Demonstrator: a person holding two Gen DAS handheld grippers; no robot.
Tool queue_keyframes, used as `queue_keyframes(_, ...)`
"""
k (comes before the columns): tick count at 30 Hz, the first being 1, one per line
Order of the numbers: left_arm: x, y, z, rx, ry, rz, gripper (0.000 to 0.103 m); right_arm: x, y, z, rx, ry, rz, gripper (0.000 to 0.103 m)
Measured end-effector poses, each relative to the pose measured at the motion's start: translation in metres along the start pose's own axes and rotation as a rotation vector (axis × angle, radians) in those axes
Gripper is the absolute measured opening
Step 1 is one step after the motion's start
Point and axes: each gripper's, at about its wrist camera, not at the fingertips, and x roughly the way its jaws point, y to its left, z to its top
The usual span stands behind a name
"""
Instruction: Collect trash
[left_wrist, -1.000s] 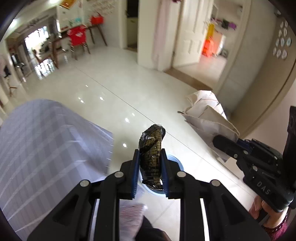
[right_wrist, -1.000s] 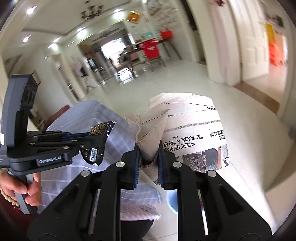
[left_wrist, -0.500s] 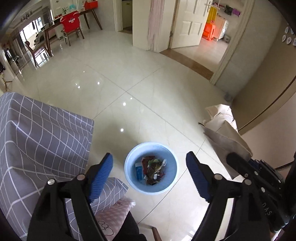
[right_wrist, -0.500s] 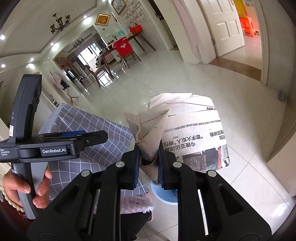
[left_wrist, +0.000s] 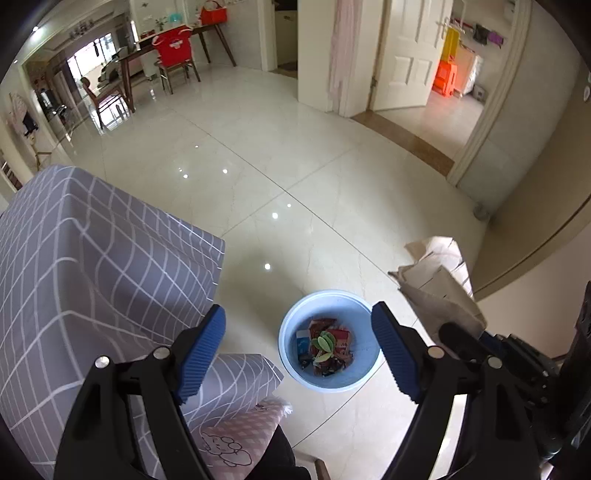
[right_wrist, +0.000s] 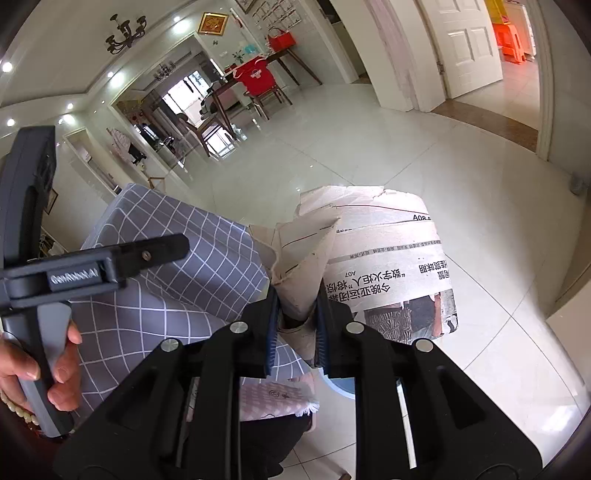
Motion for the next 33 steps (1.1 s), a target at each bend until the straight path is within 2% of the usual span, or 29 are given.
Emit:
queue_keyframes(5,-0.012,0.015,0.001,-0.011,-0.034,0.019,0.080,0.006,0.009,0.002,-0.008,0.005,0.015,0.019)
queue_keyframes(7,-0.016,0.020,0.001,-0.019,-0.044,0.028,0.081,0.008,0.012,0.002,-0.010,0.005,0.022,0.024)
queue_keyframes(9,-0.018,0.023,0.001,-0.023,-0.049,0.028,0.081,0.012,0.015,0.004,-0.010,0.001,0.018,0.032)
queue_keyframes(11,-0.020,0.028,0.002,-0.033,-0.051,0.025,0.081,0.017,0.016,0.006,-0.013,-0.002,0.000,0.062)
queue_keyframes(13,-0.021,0.032,0.001,-0.043,-0.047,0.018,0.081,0.024,0.012,0.005,-0.015,0.008,-0.051,0.063)
queue_keyframes(17,-0.026,0.038,-0.002,-0.047,-0.049,0.016,0.081,0.029,0.011,0.001,-0.004,0.031,-0.047,0.063)
queue_keyframes(22,-0.043,0.046,-0.008,-0.055,-0.071,0.017,0.081,0.015,0.022,-0.001,-0.020,0.022,-0.047,0.063)
queue_keyframes(27,-0.077,0.051,-0.022,-0.054,-0.125,0.032,0.081,-0.020,0.048,0.003,-0.058,-0.036,-0.036,0.063)
queue_keyframes(33,-0.140,0.057,-0.047,-0.059,-0.231,0.094,0.084,-0.078,0.096,0.003,-0.141,-0.133,-0.009,0.068)
